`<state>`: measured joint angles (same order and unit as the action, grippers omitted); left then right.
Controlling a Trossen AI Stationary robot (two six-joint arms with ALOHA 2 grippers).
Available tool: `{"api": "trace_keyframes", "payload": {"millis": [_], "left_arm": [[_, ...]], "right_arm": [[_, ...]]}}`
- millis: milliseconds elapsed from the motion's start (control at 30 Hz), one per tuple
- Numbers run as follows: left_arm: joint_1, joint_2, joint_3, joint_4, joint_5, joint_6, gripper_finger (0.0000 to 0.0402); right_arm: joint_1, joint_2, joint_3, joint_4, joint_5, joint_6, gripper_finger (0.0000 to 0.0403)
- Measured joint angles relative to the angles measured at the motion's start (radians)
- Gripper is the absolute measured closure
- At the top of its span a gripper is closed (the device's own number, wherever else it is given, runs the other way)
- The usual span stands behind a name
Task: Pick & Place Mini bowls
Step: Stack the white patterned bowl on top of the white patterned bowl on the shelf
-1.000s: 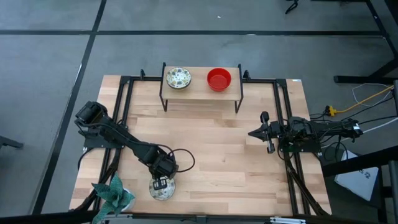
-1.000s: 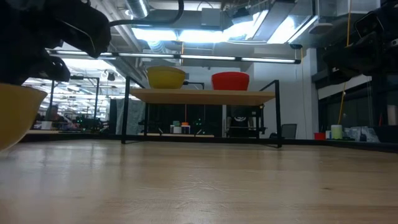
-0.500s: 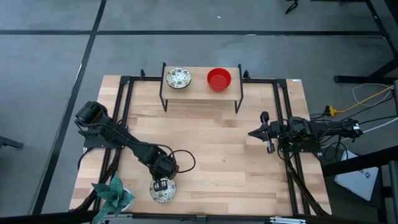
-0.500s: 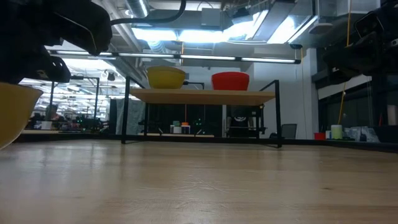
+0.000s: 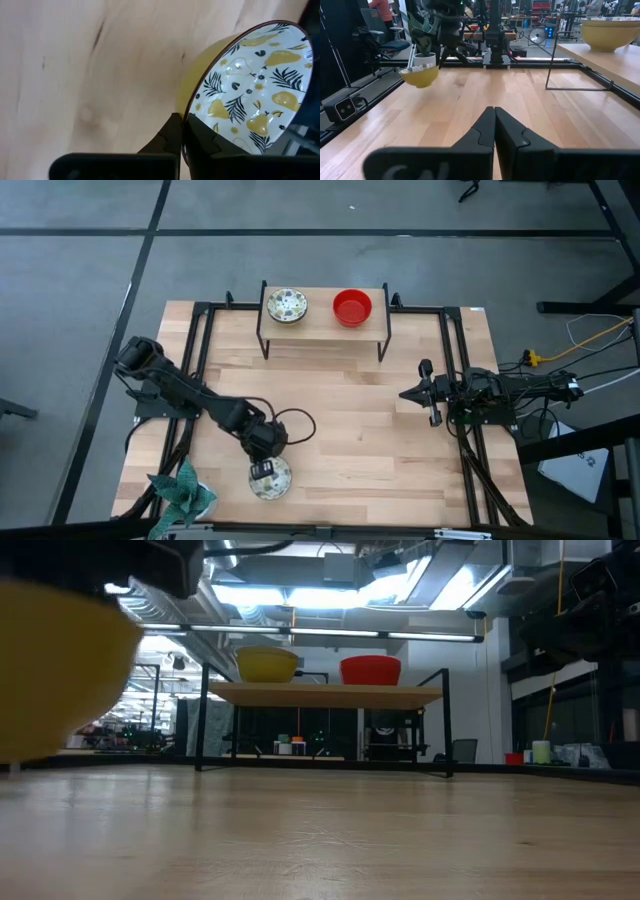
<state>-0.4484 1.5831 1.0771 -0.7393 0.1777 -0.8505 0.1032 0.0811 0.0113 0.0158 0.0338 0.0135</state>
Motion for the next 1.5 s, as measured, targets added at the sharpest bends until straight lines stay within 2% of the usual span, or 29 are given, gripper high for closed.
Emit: {"api": "trace_keyframes", "payload": {"millis": [267,667,833,967,1267,1500], "left_arm": [[0.046,-0.092,0.001,0.042,-0.002,0.0,0.0399],[0.137,-0.279,0.001,0.075,-0.055,0.012,0.0399],[0.158,-0.322,0.021,0.084,-0.084,0.039,0.0399],[0.183,-0.326,0.109,0.043,-0.113,0.117,0.0399],[0.302,-0.326,0.366,-0.175,-0.187,0.283,0.0399],[0.437,-0.327,0.514,-0.267,-0.18,0.381,0.0399]], "right_arm": [[0.0,0.0,0.0,0.0,0.0,-0.018,0.0397],[0.0,0.0,0.0,0.0,-0.001,-0.021,0.0397],[0.0,0.0,0.0,0.0,-0.001,-0.022,0.0397],[0.0,0.0,0.0,0.0,0.0,-0.022,0.0397],[0.0,0.0,0.0,0.0,0.0,-0.021,0.0397],[0.0,0.0,0.0,0.0,0.0,-0.021,0.0397]]}}
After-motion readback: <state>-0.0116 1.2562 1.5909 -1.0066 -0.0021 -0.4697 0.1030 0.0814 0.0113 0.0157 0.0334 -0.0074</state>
